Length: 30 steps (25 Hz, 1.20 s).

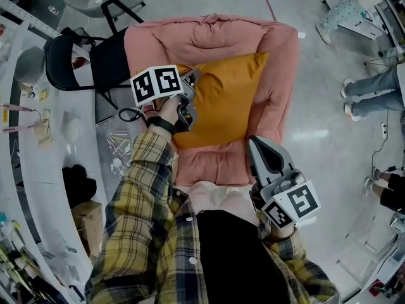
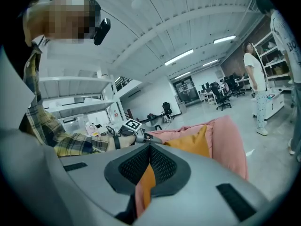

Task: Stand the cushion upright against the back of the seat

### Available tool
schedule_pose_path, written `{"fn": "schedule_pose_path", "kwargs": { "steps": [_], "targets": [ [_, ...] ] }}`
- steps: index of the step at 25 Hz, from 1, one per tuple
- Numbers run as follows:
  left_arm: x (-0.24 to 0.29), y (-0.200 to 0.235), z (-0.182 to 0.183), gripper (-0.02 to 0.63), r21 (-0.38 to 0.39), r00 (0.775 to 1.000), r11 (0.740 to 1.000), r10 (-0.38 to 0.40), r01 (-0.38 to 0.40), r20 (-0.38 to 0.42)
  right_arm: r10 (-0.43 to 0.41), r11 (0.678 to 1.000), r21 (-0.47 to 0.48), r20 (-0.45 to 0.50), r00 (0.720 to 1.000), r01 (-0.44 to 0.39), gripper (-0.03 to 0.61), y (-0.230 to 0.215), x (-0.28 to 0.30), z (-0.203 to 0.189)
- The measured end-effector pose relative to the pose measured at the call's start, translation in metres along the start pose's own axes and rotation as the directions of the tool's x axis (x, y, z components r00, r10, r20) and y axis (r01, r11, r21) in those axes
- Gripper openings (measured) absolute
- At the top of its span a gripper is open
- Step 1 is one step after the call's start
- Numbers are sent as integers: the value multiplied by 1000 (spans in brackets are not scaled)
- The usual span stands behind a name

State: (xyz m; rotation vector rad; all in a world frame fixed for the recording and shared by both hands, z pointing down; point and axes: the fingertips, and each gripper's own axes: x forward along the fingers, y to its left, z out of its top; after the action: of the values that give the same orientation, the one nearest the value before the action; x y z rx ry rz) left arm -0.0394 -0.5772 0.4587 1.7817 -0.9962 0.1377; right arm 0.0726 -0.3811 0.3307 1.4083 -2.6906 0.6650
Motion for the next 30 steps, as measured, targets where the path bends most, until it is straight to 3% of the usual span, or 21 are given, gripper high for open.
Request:
{"fn": "schedule_pose_path", "kwargs": {
  "steps": [7, 15, 24, 30],
  "targets": [
    [13, 11, 24, 54, -64, 998, 998, -24, 28, 58, -37, 999, 6, 8, 999, 37, 17, -12, 0, 2],
    [18, 20, 1, 57, -108, 999, 994, -13, 18, 50, -29, 1000, 1, 3, 1000, 29, 17, -16, -5, 2],
    [-14, -5, -8, 55, 31, 996, 999, -33, 31, 78, 14, 999, -38, 27, 1000, -13, 17, -2, -13, 6],
    [-50, -58, -38, 11, 187, 989, 979, -104, 83, 105, 46, 996, -80, 43, 998, -42, 17, 6, -37, 11]
  ]
}}
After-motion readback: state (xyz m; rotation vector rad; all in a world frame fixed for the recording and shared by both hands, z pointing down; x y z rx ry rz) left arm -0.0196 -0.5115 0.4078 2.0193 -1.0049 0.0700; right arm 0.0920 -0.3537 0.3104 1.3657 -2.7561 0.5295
